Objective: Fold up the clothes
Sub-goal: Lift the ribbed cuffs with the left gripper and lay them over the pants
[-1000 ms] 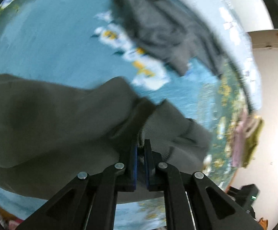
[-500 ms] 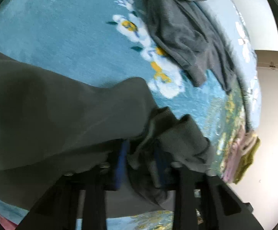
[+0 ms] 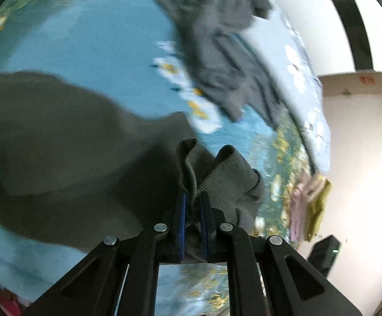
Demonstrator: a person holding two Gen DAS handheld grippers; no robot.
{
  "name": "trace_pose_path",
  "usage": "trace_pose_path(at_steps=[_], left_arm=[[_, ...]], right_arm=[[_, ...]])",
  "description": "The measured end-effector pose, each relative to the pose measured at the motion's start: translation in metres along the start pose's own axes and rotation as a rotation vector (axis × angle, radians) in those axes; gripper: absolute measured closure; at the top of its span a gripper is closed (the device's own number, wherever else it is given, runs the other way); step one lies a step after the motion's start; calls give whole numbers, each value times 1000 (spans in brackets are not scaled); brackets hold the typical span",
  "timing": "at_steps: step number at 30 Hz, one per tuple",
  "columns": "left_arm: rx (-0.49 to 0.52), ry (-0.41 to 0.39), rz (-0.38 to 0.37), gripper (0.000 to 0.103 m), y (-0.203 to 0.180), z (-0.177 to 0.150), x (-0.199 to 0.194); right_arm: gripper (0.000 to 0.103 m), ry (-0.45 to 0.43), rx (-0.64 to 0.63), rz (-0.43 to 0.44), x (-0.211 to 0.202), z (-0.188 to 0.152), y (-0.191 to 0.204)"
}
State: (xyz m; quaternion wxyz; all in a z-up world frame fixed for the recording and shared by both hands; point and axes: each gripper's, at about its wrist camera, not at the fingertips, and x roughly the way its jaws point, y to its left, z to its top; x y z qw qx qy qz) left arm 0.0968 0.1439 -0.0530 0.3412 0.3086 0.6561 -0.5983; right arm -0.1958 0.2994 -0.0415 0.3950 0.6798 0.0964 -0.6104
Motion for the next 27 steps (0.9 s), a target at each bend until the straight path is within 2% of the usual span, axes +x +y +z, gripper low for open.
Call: trace_pose_path(at_steps=[4,8,13,21,25,27], left_arm=[[-66,33,66,93,33,5,15],[-53,58,119,93,33,12,37],[-52,91,140,93,40,21,51],[-118,117,111,92,49,26,56],[-150,129,54,90,51,23,35],[-149,105,25,89,54,20,14]], right_arm=[[88,45,-64,18,13,-7,20],[88,98,-130,5,37,-13,34],[87,148,-58,-52,68,-10,21],[90,212,-18,-114,97,-4,13],[88,218,-32,-128,83,-6,22],[88,214,-46,-124,73,-9,28]])
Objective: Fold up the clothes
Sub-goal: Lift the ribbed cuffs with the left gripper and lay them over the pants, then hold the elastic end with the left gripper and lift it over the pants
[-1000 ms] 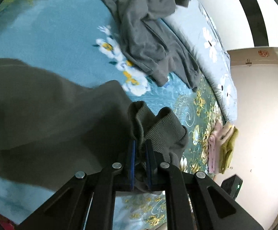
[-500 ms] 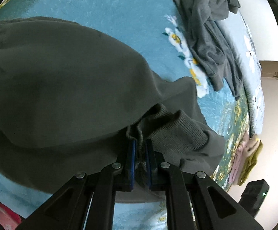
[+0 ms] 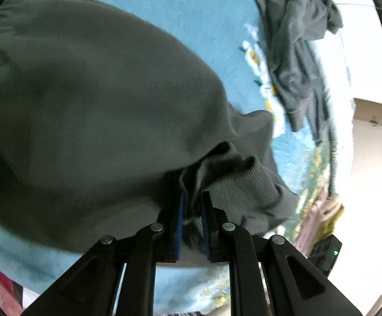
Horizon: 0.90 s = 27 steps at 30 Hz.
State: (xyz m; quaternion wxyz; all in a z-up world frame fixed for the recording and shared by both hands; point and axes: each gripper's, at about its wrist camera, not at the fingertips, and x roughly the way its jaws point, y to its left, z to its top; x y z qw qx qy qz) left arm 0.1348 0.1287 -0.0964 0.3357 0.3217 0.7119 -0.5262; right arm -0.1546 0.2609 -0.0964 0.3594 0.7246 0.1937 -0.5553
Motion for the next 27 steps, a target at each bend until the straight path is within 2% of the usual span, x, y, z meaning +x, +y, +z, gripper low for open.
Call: trace_pose_path(at_steps=[3,6,8,10,12,14,17,20,23,25,26,27], left_arm=[[-27,-62,-40,88,18,-3,-39],[-87,-141,-88,82,44,-3,-79],[-141,-200,-113,81,78,-3,-111],[-185,-239,-108,80,105,-8,-132],[-228,-256,-88,79,120,-5,-130],[-262,-274,-59,67,128,-1,-118],[-316,-284,-55,56,143,1,-105],[-369,-267,-96,55,158,4,-93],[-371,-288,-129,56,157,6,-89],[-357,-307,-139,59,155,8,-89],[-349,-313,-148,70,152,10,-87],[-341,-319,-140,70,150,12,-86]], right_arm=[[88,-10,-27,-2,-19,-11,7],[88,-29,-44,0,-43,-21,14],[88,-43,-60,-5,-60,-26,19],[88,-56,-82,-17,-73,-24,25],[88,-74,-107,-35,-87,-25,33],[85,-89,-120,-50,-99,-26,41],[83,-104,-127,-65,-113,-30,47],[82,-102,-132,-86,-121,-32,50],[82,-96,-147,-118,-126,-36,54],[82,-90,-159,-142,-128,-36,56],[82,-89,-158,-151,-129,-36,57],[82,-88,-157,-160,-130,-35,58]])
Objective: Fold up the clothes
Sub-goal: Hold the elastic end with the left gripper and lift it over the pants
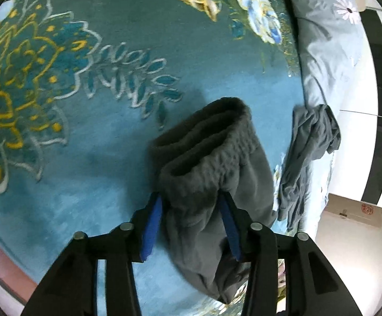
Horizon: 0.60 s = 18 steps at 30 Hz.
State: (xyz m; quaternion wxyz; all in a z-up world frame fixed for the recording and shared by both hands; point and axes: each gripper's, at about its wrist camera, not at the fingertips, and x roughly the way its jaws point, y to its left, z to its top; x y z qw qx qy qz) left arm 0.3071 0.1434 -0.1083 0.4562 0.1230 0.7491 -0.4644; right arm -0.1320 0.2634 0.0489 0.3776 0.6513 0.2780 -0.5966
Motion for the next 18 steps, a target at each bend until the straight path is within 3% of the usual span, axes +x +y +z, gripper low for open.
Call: trace_pose_path(at_steps=[4,9,12,15,18], left_arm=[[76,-9,-25,82,-7,2,-4],[261,-1,-136,83,-37,3,-17],[206,11,-89,83,-24,14,-2],[86,33,-40,82,4,23,15],[76,41,-43,79,6,24,16]], right_arm=[[81,4,-4,-30,-3,3,5],[81,20,-39,-67,-4,1,17],[81,33,-56,-88,-3,0,22],[81,42,-51,-99,-3,3,25],[81,40,-62,-108,-5,6,30]])
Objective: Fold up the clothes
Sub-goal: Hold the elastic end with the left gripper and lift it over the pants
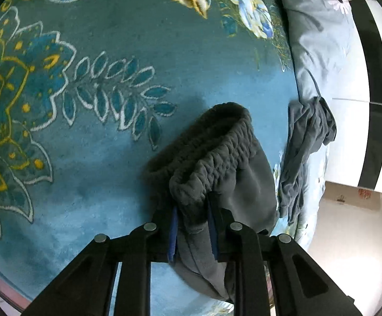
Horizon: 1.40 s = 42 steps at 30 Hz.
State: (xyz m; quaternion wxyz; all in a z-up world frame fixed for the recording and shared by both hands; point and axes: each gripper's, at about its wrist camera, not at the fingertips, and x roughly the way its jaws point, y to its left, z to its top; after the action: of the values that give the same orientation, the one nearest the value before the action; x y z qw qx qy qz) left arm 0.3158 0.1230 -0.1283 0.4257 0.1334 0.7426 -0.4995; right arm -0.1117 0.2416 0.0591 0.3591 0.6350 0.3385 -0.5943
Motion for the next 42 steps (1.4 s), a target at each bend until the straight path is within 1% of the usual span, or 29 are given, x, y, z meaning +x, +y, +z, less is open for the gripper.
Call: trace_pose_path(at_steps=[2,3,4,5,6,8,10,13,14,16,18,19,20,22,25,27,28,30,33,35,37,42], left_arm=[[13,8,18,76,-4,1,-2],[18,12,30,74,-5,1,-2],[22,16,43,68,-6,2,-3],[25,19,56,65,-7,3,-3],[28,22,70,65,-7,4,-2],[31,24,113,59,-5,4,0],[55,19,135,59,-11,0,-1],[93,5,161,59,-16,-2,0],[82,1,148,59,-14,-1,1],[17,-16,67,59,-3,2,5],[-30,-20,17,55,13,2,9],[-56,-18,0,46,21,3,14],[-75,-16,-15,42,26,3,17],[-104,-16,-51,42,33,3,19],[-97,-29,-53,42,34,1,15],[-123,-34,-67,44,36,-1,15],[-134,-36,-76,51,37,-2,14],[-151,-45,-85,53,38,-6,12],[-174,-67,-87,60,34,-11,10],[-180,-83,-85,65,38,-14,-1],[-158,-99,-68,67,32,-19,-8],[-73,-141,-26,70,1,-27,-24]], right_arm=[[81,2,-8,-7,0,3,3],[81,7,-11,-9,1,4,4],[81,11,-13,-12,2,5,6],[81,17,-18,-14,3,5,7],[81,21,-24,-15,3,5,8],[81,29,-42,-26,4,6,9],[81,32,-57,-34,3,7,10],[81,23,-47,-35,-1,9,5],[81,20,-40,-36,-2,10,3],[78,18,-27,-36,-3,10,-2],[78,20,-17,-37,-3,9,-5],[78,26,-19,-40,-2,8,-6],[78,31,-22,-44,-2,7,-6],[78,34,-30,-46,-2,6,-6],[78,36,-32,-45,-2,5,-7],[78,36,-28,-34,-1,6,-6],[78,36,-28,-30,-1,6,-5],[78,39,-46,-20,1,6,-1],[78,37,-89,-11,1,5,6],[78,31,-101,1,1,4,7],[78,26,-101,20,1,5,4],[78,18,-92,77,5,4,-7]])
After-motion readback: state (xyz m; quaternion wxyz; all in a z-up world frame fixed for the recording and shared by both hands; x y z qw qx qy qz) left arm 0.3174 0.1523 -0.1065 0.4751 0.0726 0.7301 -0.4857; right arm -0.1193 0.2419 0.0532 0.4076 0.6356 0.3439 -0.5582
